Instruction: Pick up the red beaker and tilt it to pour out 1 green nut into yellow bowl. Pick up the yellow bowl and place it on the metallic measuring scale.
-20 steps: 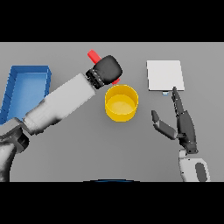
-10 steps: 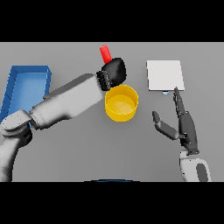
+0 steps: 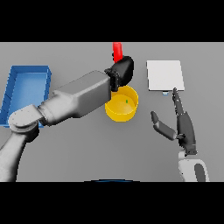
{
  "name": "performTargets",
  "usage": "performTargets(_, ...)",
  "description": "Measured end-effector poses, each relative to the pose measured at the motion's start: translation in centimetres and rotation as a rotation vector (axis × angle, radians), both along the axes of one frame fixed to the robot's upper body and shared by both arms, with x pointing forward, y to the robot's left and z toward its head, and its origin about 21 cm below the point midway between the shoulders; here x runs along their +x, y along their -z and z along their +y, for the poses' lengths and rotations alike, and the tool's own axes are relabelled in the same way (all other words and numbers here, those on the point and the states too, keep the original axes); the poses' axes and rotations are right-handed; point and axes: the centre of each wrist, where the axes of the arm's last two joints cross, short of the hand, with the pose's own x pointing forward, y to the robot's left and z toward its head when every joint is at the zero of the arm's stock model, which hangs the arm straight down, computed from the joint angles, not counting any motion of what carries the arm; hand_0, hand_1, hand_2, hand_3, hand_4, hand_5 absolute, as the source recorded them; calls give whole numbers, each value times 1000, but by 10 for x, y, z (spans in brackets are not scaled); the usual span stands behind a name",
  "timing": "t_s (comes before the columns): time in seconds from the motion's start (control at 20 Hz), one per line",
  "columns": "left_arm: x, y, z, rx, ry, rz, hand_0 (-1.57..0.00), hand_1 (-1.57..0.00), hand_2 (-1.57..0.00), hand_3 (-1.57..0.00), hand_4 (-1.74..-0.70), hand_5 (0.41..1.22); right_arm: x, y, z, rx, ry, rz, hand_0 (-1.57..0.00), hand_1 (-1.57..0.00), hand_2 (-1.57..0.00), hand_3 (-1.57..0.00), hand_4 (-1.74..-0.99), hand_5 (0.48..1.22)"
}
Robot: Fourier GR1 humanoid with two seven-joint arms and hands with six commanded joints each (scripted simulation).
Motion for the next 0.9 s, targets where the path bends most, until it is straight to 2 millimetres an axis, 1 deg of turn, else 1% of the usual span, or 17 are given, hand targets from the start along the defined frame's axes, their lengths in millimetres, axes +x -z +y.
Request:
performTargets(0.05,1,-7,-3,7,11,-9,-1571,-1571,-1571,-1571,-1721,1221,-1,1,-3,9,0,7,1,1,1,1,-1152,635)
performTargets(0.1,3,-12,-2,11,17,-11,-1571,-1571,-1571,-1571,-1721,1221,-1,1,0,14,-4,0,1,1,1,1,-1153,636)
performTargets(0.2,10,-34,-4,16,14,-40,-1571,-1571,-1571,-1571,-1721,1221,-2,2,1,18,-11,-3,1,1,1,1,-1147,642)
performTargets(0.25,14,-47,-5,10,12,-86,-1571,-1571,-1571,-1571,-1722,1221,1,0,3,20,-10,0,1,1,1,1,-1150,649)
performTargets(0.3,21,-62,-1,22,5,-131,-1571,-1571,-1571,-1571,-1725,1221,3,-2,1,21,-17,-19,1,1,1,1,-1154,654)
performTargets(0.35,27,-78,2,-8,-9,-149,-1571,-1571,-1571,-1365,-1728,1221,0,0,-1,13,-24,-25,1,1,1,1,-1156,659)
performTargets(0.4,34,-101,9,-53,-31,-169,-1571,-1571,-1571,-1179,-1731,1221,2,-2,1,8,-28,-23,1,1,1,1,-1160,660)
performTargets(0.45,41,-118,15,-93,-49,-195,-1571,-1571,-1571,-1257,-1726,1221,1,-4,0,9,-29,-31,1,1,1,1,-1160,663)
performTargets(0.5,49,-140,26,-161,-107,-244,-1571,-1571,-1571,-1320,-1727,1221,1,-3,1,10,-33,-28,1,1,1,1,-1161,661)
performTargets(0.55,53,-155,31,-228,-155,-244,-1571,-1571,-1571,-1370,-1727,1221,1,0,6,13,-32,-15,1,1,1,1,-1160,661)
performTargets(0.6,58,-169,39,-326,-202,-242,-1571,-1571,-1571,-1410,-1729,1221,2,1,9,26,-49,-19,1,1,1,1,-1156,658)
performTargets(0.65,63,-187,51,-429,-267,-236,-1571,-1571,-1571,-1443,-1732,1221,4,1,5,30,-43,-22,1,1,1,1,-1152,652)
performTargets(0.7,68,-200,66,-561,-328,-208,-1571,-1571,-1571,-1468,-1734,1221,6,1,4,12,-31,-20,1,1,1,1,-1146,641)
performTargets(0.75,73,-210,87,-707,-410,-176,-1571,-1571,-1571,-1427,-1735,1221,6,0,5,-4,-15,-18,1,1,1,1,-1140,637)
performTargets(0.85,80,-223,125,-984,-541,-129,-1571,-1571,-1571,-1402,-1737,1221,6,0,1,-45,-10,-28,1,1,1,1,-1142,630)
performTargets(0.9,82,-225,143,-1097,-605,-117,-1571,-1571,-1571,-1394,-1738,1221,8,-1,5,-37,-17,-27,1,1,1,1,-1129,625)
